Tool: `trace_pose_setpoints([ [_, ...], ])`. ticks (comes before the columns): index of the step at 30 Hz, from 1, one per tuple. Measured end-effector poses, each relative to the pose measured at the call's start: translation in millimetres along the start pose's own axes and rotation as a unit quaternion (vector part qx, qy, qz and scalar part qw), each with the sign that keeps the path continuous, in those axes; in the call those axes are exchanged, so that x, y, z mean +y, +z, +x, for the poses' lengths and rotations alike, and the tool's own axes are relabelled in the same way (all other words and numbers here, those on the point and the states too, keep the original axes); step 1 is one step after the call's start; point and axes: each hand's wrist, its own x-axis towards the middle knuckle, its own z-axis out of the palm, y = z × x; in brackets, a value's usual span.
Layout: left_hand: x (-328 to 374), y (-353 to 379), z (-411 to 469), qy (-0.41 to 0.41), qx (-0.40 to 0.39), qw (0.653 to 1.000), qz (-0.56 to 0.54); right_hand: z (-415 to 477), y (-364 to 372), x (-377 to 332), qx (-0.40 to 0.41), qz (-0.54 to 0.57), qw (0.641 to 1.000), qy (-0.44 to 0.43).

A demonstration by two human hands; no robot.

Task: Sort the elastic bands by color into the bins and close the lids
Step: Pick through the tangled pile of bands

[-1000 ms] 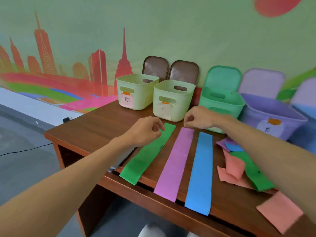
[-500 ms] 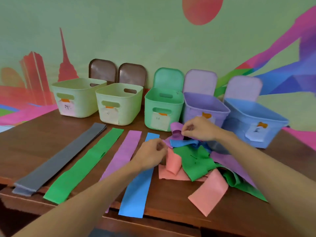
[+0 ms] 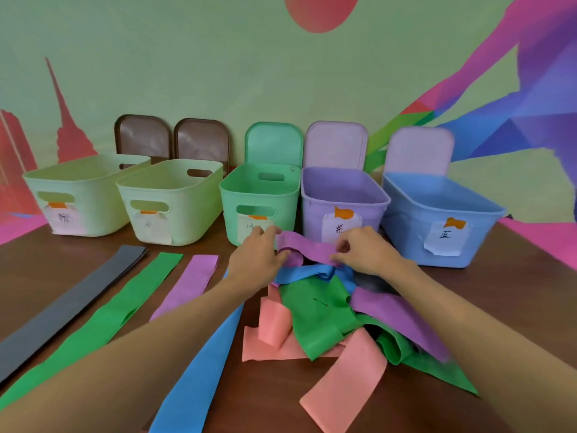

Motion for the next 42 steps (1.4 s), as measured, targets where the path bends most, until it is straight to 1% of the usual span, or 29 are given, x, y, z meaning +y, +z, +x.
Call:
trace_pose_setpoints([
  [3,4,3,5,0.050,0.045,0.995,0.069,4,8,2,-0.006,0.011,0.999,0.053],
  [5,4,5,9,0.080,0.061,0.986,0.130,5,9,-1,-0.002,0.014,0.997,0.082],
  [7,3,3,14,0.098,0.067,0.979,0.168,6,9,-5,-0.005,0.014,0.995,0.094],
  [11,2,-2,13,0.114,0.059,0.978,0.163,4,3,-13,0.003,0.037,0.995,0.097],
  [13,2,-3,9,0.113,0.049,0.980,0.156,2,-3,-15,0.017,0.058,0.995,0.085],
  [16,3,-9,1,0.114,0.022,0.984,0.135,-3,-12,-17,0.066,0.102,0.991,0.061],
  [18,2,-15,-4,0.109,-0.016,0.988,0.108,-6,-20,-21,0.091,0.157,0.982,0.055],
  [20,0,-23,-12,0.089,-0.060,0.992,0.060,-12,-30,-29,0.106,0.251,0.961,0.042],
  [22,0,-29,-19,0.062,-0.095,0.993,-0.019,-15,-39,-42,0.124,0.335,0.934,0.015],
  [25,1,-42,-27,0.037,-0.092,0.985,-0.141,-18,-51,-59,0.154,0.386,0.909,-0.023],
  [27,2,-51,-32,0.020,-0.075,0.972,-0.222,-19,-60,-69,0.182,0.419,0.889,-0.034],
  [29,4,-60,-36,-0.002,-0.091,0.946,-0.312,-22,-70,-77,0.216,0.463,0.859,-0.024],
  [30,6,-65,-38,-0.005,-0.105,0.938,-0.329,-24,-76,-81,0.229,0.486,0.843,-0.019],
  [31,8,-69,-39,0.003,-0.115,0.943,-0.311,-27,-80,-85,0.238,0.505,0.830,-0.019],
  [32,10,-71,-39,0.029,-0.111,0.959,-0.259,-30,-84,-88,0.246,0.518,0.818,-0.024],
  [34,16,-76,-39,0.069,-0.067,0.983,-0.156,-35,-91,-94,0.268,0.532,0.802,-0.035],
  [35,17,-76,-39,0.066,-0.046,0.985,-0.149,-37,-94,-96,0.282,0.536,0.795,-0.037],
  [38,20,-73,-35,0.034,-0.050,0.973,-0.221,-38,-105,-101,0.320,0.545,0.774,-0.031],
  [40,25,-73,-36,0.040,-0.047,0.967,-0.246,-39,-111,-102,0.348,0.546,0.762,-0.028],
  [42,31,-75,-37,0.057,-0.013,0.959,-0.277,-38,-115,-102,0.381,0.537,0.752,-0.028],
])
